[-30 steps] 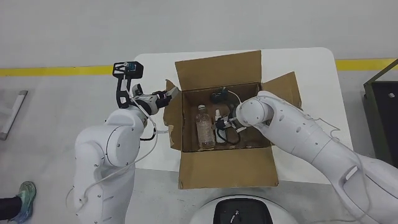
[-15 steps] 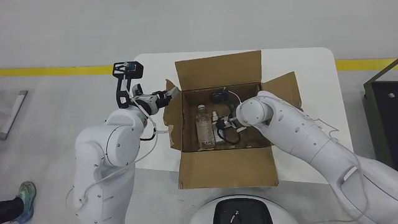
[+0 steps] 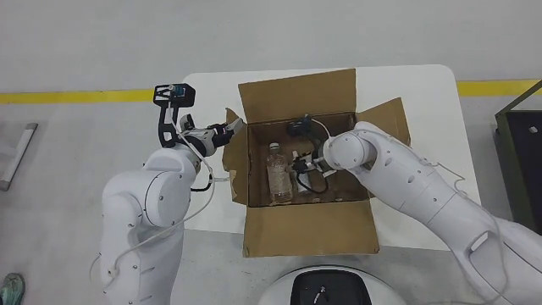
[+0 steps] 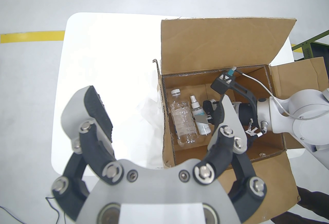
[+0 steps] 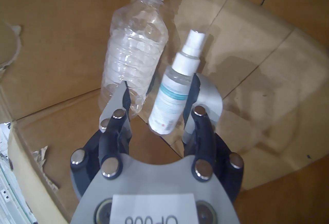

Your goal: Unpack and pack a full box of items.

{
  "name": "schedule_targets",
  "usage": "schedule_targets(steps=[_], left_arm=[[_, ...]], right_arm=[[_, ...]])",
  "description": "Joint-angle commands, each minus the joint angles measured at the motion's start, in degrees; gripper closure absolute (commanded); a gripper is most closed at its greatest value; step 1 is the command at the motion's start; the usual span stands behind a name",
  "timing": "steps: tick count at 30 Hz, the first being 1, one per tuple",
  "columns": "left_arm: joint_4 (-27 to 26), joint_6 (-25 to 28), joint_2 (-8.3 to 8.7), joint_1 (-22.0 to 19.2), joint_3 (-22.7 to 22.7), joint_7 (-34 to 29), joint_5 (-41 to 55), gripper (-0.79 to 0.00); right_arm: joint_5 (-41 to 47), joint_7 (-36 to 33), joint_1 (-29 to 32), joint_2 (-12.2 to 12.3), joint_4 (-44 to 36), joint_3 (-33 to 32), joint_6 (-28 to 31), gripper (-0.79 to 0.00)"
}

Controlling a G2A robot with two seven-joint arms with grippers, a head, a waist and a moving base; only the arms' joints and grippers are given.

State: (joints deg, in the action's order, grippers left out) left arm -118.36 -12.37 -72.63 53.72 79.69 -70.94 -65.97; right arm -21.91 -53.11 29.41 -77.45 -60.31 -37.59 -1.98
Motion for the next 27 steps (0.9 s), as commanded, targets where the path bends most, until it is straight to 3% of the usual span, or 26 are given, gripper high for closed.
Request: schedule_targets(steps=[1,3,5,7,9,11,13,21,27], left_arm=[[0.00,0.00,0.00,0.00,0.00,0.00,0.00,-0.785],[0.00,0.00,0.00,0.00,0.00,0.00,0.00,-0.785],[0.00,0.00,0.00,0.00,0.00,0.00,0.00,-0.785],[0.00,0.00,0.00,0.00,0.00,0.00,0.00,-0.785],[0.00,0.00,0.00,0.00,0.00,0.00,0.00,-0.785],[0.00,0.00,0.00,0.00,0.00,0.00,0.00,-0.785],[0.00,0.00,0.00,0.00,0.00,0.00,0.00,-0.785],[0.00,0.00,0.00,0.00,0.00,0.00,0.00,-0.785],[0.00,0.00,0.00,0.00,0.00,0.00,0.00,-0.785]], right_arm=[[-1.21,0.20,1.31,0.99,-3.80,-1.85,0.46,-0.631],[-3.13,-0.11,3.18,2.35,-8.83,-4.40,0.36,-0.693],[-5.22,-0.45,6.22,3.99,-14.44,-7.69,0.74,-0.671],[-7.23,0.86,9.78,5.65,-21.49,-12.00,1.48,-0.403],[-10.15,1.44,13.90,7.32,-28.42,-16.55,2.56,-0.277],[-12.04,2.30,18.37,8.78,-35.12,-21.55,3.47,-0.077],[-13.63,3.55,22.73,10.04,-40.27,-26.72,5.29,0.000],[-23.48,7.53,41.00,13.68,-57.54,-48.02,9.87,0.000],[-28.05,9.06,53.17,14.83,-64.01,-61.67,12.49,0.000]])
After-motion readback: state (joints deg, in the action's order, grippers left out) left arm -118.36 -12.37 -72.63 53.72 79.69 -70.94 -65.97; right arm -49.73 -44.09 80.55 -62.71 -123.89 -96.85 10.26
